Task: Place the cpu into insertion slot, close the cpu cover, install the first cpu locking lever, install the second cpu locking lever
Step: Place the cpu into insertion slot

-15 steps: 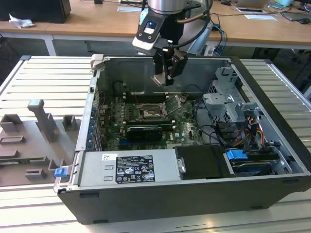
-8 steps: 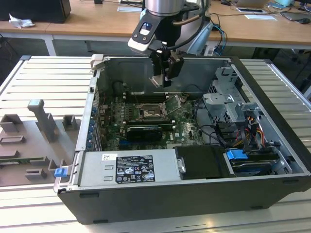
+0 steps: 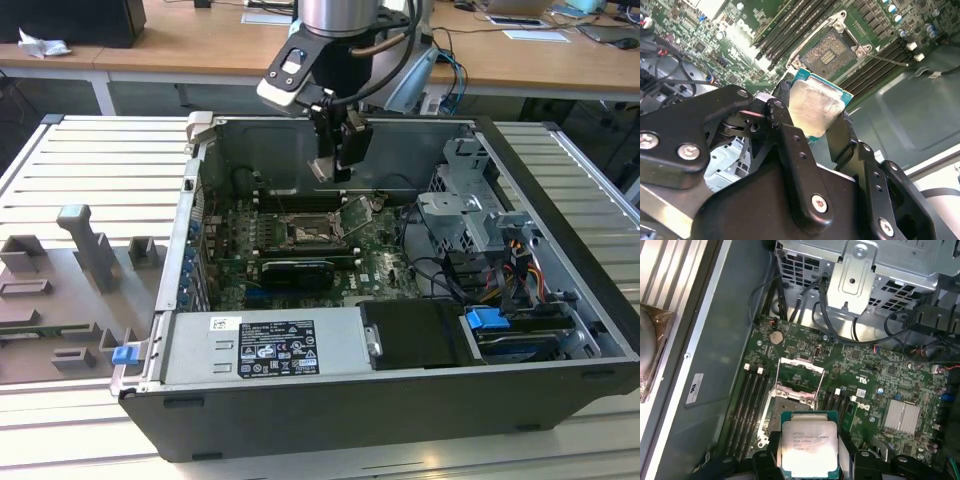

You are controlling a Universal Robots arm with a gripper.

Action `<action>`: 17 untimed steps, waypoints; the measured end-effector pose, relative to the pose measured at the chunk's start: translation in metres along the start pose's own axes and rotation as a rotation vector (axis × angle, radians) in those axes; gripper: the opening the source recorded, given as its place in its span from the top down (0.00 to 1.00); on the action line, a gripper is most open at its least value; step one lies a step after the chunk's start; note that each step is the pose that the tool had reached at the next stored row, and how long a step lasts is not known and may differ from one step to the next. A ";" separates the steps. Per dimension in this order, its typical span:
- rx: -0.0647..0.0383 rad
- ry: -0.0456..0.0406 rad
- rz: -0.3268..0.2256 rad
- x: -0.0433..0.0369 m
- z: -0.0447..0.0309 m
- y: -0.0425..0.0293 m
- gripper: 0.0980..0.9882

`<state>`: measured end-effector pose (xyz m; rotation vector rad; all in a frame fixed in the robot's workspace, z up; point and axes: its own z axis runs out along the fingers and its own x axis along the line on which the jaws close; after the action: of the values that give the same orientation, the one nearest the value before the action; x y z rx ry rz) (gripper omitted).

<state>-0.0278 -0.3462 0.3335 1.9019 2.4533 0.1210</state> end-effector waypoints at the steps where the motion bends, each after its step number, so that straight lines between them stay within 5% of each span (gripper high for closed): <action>1: 0.001 -0.0009 0.015 0.0000 0.0011 -0.0001 0.51; 8: 0.008 -0.0074 0.121 -0.0001 0.0088 -0.0007 0.51; 17: 0.008 -0.0093 0.148 0.0006 0.0255 -0.0057 0.51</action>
<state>-0.0316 -0.3460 0.3076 2.0807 2.3088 0.1064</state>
